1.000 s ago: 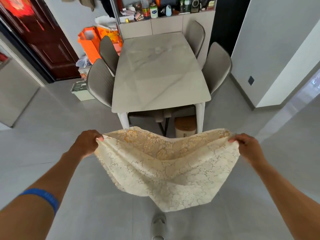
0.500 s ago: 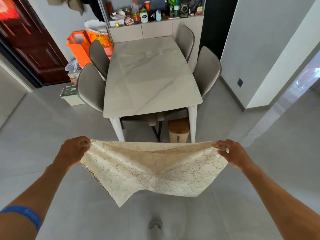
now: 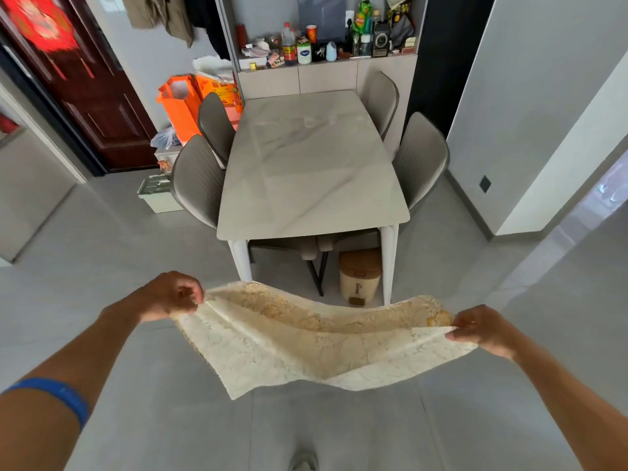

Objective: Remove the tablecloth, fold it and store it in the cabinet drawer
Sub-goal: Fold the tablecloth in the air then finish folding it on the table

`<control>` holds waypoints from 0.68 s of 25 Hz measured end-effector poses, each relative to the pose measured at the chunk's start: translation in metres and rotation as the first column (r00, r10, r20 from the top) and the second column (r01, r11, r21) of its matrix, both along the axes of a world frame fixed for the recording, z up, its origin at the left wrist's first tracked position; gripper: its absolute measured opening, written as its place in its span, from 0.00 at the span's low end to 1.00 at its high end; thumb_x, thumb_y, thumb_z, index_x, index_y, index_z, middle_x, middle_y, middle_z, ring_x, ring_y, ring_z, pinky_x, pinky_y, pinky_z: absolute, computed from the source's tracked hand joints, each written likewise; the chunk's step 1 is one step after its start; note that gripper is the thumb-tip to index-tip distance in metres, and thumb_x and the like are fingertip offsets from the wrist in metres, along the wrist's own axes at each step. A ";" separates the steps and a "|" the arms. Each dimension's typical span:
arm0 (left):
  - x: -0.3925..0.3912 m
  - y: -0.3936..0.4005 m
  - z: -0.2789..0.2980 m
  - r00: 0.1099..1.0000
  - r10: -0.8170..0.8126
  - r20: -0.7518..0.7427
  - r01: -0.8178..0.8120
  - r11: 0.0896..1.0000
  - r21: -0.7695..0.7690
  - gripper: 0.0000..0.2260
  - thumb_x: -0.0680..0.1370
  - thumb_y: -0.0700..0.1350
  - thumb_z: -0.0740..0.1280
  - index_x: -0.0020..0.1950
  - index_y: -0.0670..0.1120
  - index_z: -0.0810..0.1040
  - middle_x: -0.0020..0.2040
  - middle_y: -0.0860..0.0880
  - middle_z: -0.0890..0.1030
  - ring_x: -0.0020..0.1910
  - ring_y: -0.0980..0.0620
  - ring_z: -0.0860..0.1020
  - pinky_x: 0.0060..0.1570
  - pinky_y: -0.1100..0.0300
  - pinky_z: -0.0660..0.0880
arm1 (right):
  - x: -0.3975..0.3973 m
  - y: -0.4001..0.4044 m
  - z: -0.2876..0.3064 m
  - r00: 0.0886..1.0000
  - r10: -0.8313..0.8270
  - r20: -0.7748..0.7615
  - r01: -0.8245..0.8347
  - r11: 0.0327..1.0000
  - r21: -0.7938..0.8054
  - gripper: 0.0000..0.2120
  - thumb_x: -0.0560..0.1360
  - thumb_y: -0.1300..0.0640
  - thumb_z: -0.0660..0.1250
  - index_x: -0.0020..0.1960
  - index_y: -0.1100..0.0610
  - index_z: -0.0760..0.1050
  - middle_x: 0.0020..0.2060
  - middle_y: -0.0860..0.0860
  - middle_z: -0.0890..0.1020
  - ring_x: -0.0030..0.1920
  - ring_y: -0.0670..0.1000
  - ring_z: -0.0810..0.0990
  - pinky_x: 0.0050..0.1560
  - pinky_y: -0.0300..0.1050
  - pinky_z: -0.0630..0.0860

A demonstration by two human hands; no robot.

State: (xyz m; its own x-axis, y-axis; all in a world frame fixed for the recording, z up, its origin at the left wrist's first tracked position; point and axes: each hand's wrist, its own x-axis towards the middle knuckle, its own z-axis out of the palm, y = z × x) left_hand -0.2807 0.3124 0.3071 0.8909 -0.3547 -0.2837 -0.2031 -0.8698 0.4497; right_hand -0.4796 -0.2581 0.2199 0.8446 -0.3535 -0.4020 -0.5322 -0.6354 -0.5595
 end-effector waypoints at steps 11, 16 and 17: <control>0.013 0.010 0.008 0.989 -0.049 0.141 0.026 0.987 0.161 0.25 0.73 0.26 0.61 0.32 0.54 0.84 0.48 0.54 0.82 0.52 0.57 0.78 0.56 0.60 0.72 | 0.027 -0.013 0.046 0.873 -0.337 0.352 0.345 0.938 0.041 0.09 0.72 0.65 0.70 0.37 0.56 0.72 0.32 0.53 0.78 0.32 0.52 0.75 0.32 0.42 0.68; 0.011 -0.015 -0.001 0.986 0.082 0.145 -0.087 0.996 0.027 0.17 0.79 0.32 0.59 0.58 0.46 0.83 0.61 0.48 0.82 0.61 0.50 0.79 0.60 0.57 0.74 | 0.030 -0.001 0.051 0.929 -0.223 0.297 0.189 0.972 0.138 0.07 0.73 0.67 0.68 0.40 0.59 0.72 0.33 0.54 0.77 0.32 0.55 0.74 0.35 0.46 0.71; 0.009 -0.023 -0.005 0.968 0.134 0.212 -0.139 0.990 0.008 0.17 0.79 0.32 0.59 0.58 0.45 0.83 0.61 0.47 0.82 0.60 0.49 0.79 0.59 0.57 0.75 | 0.031 0.006 0.048 0.892 -0.304 0.336 0.304 0.951 0.053 0.04 0.74 0.65 0.67 0.42 0.60 0.73 0.34 0.54 0.78 0.34 0.56 0.75 0.37 0.47 0.73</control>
